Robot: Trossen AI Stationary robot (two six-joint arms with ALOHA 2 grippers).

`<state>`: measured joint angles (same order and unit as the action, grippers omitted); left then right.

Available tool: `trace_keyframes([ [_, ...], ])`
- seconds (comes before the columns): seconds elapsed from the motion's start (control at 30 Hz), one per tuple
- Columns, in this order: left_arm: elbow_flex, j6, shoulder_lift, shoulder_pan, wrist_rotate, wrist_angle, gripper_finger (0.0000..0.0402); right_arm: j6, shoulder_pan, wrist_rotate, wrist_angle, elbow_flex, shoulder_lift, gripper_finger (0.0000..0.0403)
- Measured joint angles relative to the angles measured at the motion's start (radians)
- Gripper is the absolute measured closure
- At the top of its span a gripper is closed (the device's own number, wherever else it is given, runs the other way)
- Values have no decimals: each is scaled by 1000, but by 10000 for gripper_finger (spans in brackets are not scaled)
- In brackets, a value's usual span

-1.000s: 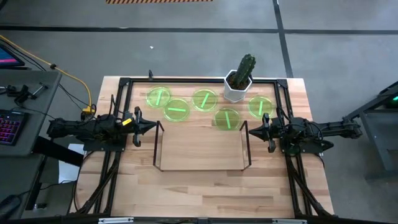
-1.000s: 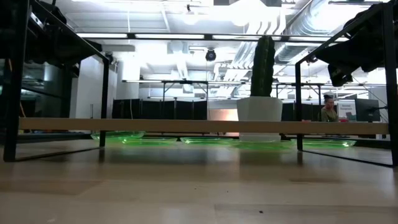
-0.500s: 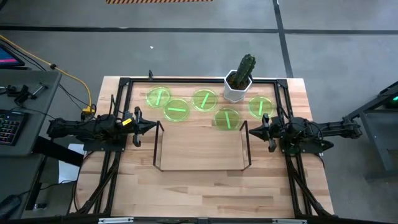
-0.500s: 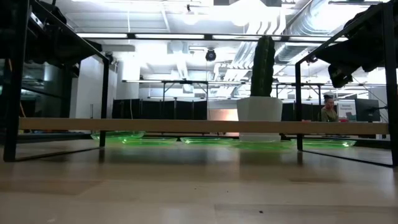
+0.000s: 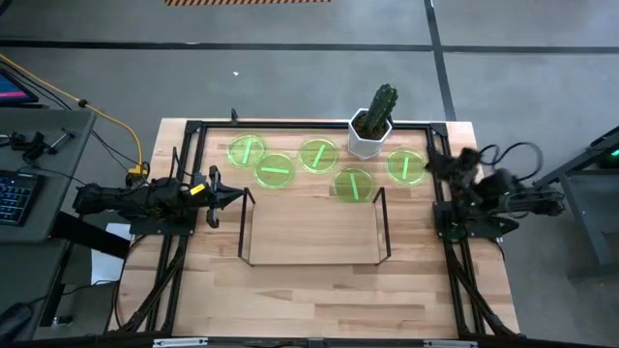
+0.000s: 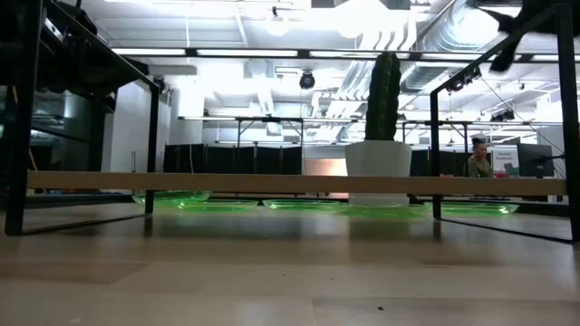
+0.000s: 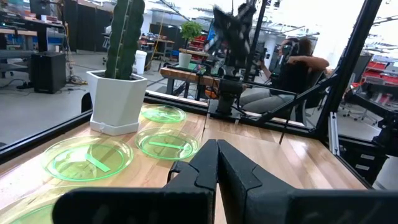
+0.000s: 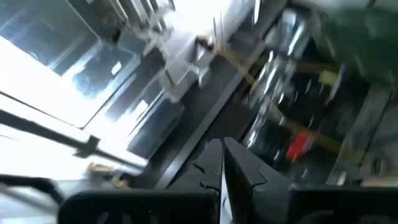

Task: Place and stack plates onto a shelf
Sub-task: Put the green transparent plate on the shelf

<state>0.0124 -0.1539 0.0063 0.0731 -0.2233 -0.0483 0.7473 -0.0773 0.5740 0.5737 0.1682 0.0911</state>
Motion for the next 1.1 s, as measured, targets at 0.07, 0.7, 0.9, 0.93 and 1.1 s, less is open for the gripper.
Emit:
trace_keyframes([
  [0.07, 0, 0, 0, 0, 0, 0, 402, -58, 17, 36, -156, 110, 63, 401],
  [0.7, 0, 0, 0, 0, 0, 0, 401, 685, 390, -58, -1626, 591, 806, 242],
  [0.9, 0, 0, 0, 0, 0, 0, 402, 804, 405, -121, -1624, 568, 977, 234],
  [0.93, 0, 0, 0, 0, 0, 0, 401, 832, 405, -125, -1634, 568, 1000, 234],
  [1.1, 0, 0, 0, 0, 0, 0, 402, 971, 401, -138, -1658, 568, 1089, 234],
])
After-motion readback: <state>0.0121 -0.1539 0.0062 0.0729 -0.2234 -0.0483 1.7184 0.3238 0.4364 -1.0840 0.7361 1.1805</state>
